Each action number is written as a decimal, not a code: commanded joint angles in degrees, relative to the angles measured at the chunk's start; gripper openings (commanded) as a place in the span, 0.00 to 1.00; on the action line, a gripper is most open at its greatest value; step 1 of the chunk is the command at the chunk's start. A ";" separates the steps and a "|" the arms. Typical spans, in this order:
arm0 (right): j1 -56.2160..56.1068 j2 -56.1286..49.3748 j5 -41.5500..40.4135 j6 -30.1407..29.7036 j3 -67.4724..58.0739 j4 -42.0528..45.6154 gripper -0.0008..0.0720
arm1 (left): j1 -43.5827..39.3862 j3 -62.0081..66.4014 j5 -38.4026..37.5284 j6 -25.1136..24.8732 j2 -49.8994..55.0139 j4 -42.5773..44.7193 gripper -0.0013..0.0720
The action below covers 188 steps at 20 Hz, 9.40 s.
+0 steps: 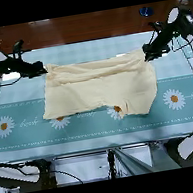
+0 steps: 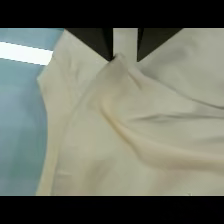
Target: Fold the shirts.
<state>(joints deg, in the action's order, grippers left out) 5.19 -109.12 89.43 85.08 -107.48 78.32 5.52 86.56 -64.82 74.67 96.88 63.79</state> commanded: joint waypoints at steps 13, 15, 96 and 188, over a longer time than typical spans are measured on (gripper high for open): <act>7.19 23.23 -0.59 -6.67 33.99 -8.52 0.56 | 14.78 -26.64 -22.56 -4.68 -17.53 7.98 0.81; 7.63 26.51 -3.15 -8.81 40.48 -9.75 0.65 | 15.15 -34.62 -19.02 -6.93 -19.76 4.92 0.87; 1.79 25.14 -49.46 -1.05 30.58 -17.97 0.03 | 8.37 -7.58 2.78 -10.93 -3.82 -27.87 0.05; 8.98 34.36 -3.56 -8.79 18.16 -26.67 0.03 | -40.06 1.49 17.84 0.50 9.97 -42.05 0.06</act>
<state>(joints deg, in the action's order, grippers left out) 14.20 -76.60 83.42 75.50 -89.30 50.19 -31.88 84.93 -46.70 73.12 104.05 23.05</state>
